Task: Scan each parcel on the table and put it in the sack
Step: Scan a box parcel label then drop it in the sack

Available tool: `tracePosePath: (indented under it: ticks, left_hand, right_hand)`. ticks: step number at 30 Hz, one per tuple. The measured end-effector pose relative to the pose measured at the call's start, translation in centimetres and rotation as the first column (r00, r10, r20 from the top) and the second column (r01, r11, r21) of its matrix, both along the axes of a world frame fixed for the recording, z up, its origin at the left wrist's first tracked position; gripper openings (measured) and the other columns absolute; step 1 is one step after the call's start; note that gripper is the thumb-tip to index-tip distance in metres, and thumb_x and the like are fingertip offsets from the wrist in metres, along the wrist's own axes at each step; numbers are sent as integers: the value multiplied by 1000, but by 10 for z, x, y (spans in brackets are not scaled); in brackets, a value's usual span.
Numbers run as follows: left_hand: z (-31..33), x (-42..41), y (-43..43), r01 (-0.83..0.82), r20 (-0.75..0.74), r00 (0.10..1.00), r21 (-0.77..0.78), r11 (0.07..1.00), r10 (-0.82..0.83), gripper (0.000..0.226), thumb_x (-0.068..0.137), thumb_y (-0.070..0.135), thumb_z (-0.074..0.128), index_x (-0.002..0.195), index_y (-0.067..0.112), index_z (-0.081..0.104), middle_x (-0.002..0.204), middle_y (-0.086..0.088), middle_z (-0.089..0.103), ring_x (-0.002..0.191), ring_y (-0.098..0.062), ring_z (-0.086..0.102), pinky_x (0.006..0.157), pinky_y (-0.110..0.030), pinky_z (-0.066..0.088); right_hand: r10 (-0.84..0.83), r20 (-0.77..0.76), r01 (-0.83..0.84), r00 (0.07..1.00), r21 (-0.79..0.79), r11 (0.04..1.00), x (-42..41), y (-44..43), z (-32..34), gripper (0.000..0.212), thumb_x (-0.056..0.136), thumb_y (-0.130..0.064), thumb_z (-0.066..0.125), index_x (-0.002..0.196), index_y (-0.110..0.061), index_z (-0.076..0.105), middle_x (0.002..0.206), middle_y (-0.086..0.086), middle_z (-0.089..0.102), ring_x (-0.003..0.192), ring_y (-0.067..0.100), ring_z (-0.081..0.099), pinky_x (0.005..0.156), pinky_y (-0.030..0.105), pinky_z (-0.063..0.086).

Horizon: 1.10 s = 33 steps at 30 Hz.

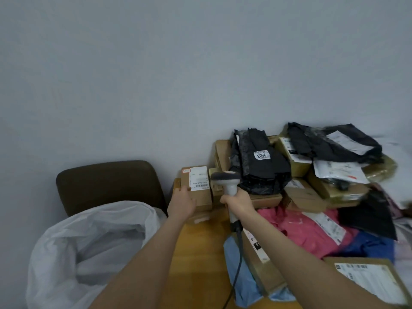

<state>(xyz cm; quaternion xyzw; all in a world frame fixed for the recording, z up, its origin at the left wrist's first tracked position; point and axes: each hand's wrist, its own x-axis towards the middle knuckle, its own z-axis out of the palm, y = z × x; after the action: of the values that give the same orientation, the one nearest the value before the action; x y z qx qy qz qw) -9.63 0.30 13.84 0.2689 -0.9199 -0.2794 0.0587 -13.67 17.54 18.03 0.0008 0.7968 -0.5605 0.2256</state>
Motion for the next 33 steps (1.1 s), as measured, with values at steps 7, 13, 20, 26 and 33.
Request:
tracePosePath:
  ticks: [7,13,20,26,33]
  left_hand:
    - [7,-16,32,-43,-5,999,69,997,44,44,94,20,54,136,16,45,132,-8,49,104,-19,58,81,-28,51]
    - [-16,-8,6,-161,95,984,161,974,147,43,93,30,56,130,10,47,127,-11,53,104,-22,57,88,-36,52]
    - [-53,-23,-39,-256,204,962,424,869,184,67,87,42,66,138,10,36,131,-9,55,113,-25,56,76,-27,41]
    - [-81,-50,-70,-309,280,947,660,685,157,59,91,43,59,134,6,46,129,-12,55,110,-27,55,87,-37,46]
    - [-82,-53,-89,-343,262,936,827,445,233,41,85,18,72,119,0,57,92,-9,67,75,-18,63,55,-24,55]
  right_hand:
    - [-84,-87,82,993,-22,996,-24,4,7,13,82,-6,60,93,-11,56,71,10,61,56,20,56,70,42,57]
    - [-31,-90,33,995,16,999,-26,-26,-15,29,84,-29,69,108,-17,57,94,10,68,83,29,66,79,43,57]
    - [-75,-68,80,995,72,994,-34,-70,-50,39,83,-42,68,114,-23,56,99,3,65,92,25,64,84,48,55]
    - [-181,8,180,984,56,982,-48,-96,-71,38,84,-30,70,118,-18,56,102,9,66,95,31,66,86,51,55]
    - [-207,20,207,978,13,978,-48,-98,-73,32,86,-32,69,112,-16,61,84,5,63,75,21,59,74,41,54]
